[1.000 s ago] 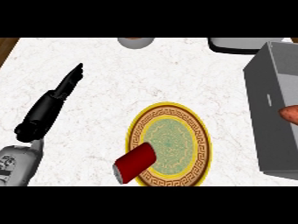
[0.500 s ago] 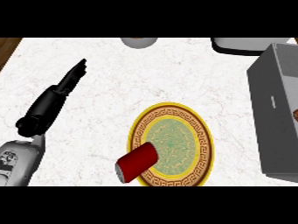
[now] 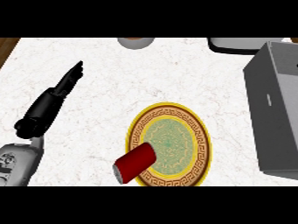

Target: Pick the sweet potato from the plate and place it in the cardboard box

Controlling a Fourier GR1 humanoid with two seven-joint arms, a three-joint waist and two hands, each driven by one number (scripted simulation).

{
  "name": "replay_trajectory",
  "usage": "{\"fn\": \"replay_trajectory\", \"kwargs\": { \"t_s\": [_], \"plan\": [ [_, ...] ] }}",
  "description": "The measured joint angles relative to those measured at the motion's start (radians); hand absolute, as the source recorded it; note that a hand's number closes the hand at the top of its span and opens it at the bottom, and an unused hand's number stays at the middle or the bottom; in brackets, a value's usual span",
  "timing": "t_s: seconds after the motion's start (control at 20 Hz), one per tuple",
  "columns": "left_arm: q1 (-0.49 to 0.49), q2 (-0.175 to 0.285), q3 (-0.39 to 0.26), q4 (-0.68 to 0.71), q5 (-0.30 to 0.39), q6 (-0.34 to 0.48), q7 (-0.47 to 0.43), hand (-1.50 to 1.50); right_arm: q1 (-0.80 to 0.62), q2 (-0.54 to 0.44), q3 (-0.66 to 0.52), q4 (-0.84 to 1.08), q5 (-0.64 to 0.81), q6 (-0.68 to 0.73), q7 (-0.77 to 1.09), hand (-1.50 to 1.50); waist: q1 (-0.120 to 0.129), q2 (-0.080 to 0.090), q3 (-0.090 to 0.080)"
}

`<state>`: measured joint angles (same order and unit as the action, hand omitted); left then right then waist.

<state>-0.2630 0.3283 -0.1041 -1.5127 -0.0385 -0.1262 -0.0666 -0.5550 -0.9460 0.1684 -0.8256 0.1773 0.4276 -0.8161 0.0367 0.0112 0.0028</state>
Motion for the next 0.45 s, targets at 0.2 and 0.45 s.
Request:
{"fn": "replay_trajectory", "kwargs": {
  "t_s": [0.2, 0.45],
  "plan": [
    [-0.002, 0.0, 0.003, -0.001, -0.001, 0.0, 0.0, 0.0, -0.024, 0.058, -0.086, 0.09, -0.207, 0.112, 0.117, -1.5, -0.003, 0.0, 0.0],
    [-0.008, -0.015, -0.009, 0.004, -0.009, 0.003, -0.003, 0.0, -0.116, 0.052, -0.186, 0.244, -0.384, 0.238, 0.29, -1.5, 0.008, 0.005, 0.0]
  ]
}}
